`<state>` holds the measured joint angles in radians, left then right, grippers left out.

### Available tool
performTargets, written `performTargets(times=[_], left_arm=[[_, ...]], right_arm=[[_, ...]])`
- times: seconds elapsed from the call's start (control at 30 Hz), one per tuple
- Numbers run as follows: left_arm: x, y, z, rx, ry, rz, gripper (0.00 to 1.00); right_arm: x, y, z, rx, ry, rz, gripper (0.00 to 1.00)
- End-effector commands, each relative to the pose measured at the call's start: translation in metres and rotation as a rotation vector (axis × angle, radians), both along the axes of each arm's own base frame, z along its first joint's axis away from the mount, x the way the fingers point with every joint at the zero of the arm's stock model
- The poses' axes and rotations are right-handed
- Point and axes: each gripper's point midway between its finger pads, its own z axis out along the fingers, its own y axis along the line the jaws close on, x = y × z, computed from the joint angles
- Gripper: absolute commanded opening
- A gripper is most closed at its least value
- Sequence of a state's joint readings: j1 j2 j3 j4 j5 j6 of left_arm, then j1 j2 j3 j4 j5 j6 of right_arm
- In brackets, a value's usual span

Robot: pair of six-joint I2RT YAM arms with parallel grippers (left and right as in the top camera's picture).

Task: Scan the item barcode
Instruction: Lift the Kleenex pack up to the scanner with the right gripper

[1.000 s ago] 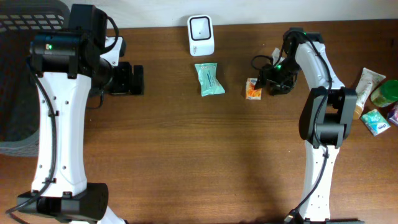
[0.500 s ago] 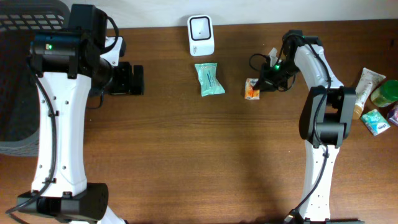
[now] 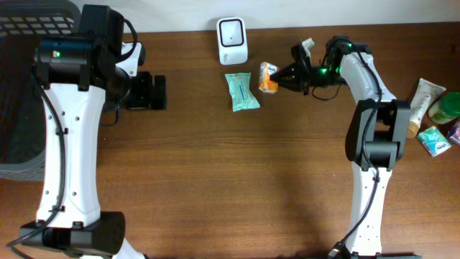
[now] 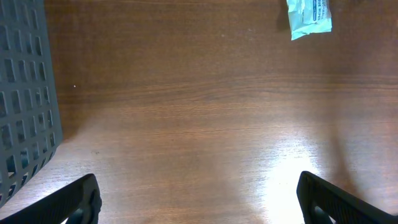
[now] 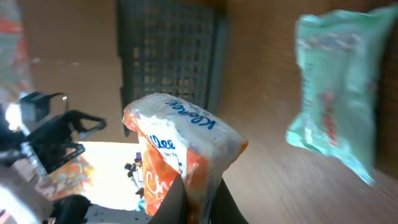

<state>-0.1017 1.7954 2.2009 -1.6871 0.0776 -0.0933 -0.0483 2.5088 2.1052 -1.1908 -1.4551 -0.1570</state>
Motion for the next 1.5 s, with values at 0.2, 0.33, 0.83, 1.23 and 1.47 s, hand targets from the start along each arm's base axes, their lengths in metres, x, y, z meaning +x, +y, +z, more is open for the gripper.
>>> performTargets(times=[0.2,0.33,0.83,1.23,1.47], left_arm=[[-0.001,0.0,0.001,0.003,-0.005,-0.016,0.99],[-0.001,0.0,0.001,0.003,-0.005,-0.016,0.99],[-0.001,0.0,0.001,0.003,-0.005,-0.016,0.99],[-0.001,0.0,0.001,0.004,-0.005,-0.016,0.99],[-0.001,0.0,0.001,0.004,-0.005,-0.016,0.99]], right_arm=[[-0.023,0.051,0.053,0.098,-0.093,0.109,0.04],[-0.025,0.051,0.089,0.098,-0.233,0.115,0.04],[-0.002,0.053,0.106,0.098,-0.654,0.135,0.04],[-0.013,0.069,0.104,0.107,-0.566,0.164,0.04],[-0.013,0.069,0.104,0.107,-0.566,0.163,0.04]])
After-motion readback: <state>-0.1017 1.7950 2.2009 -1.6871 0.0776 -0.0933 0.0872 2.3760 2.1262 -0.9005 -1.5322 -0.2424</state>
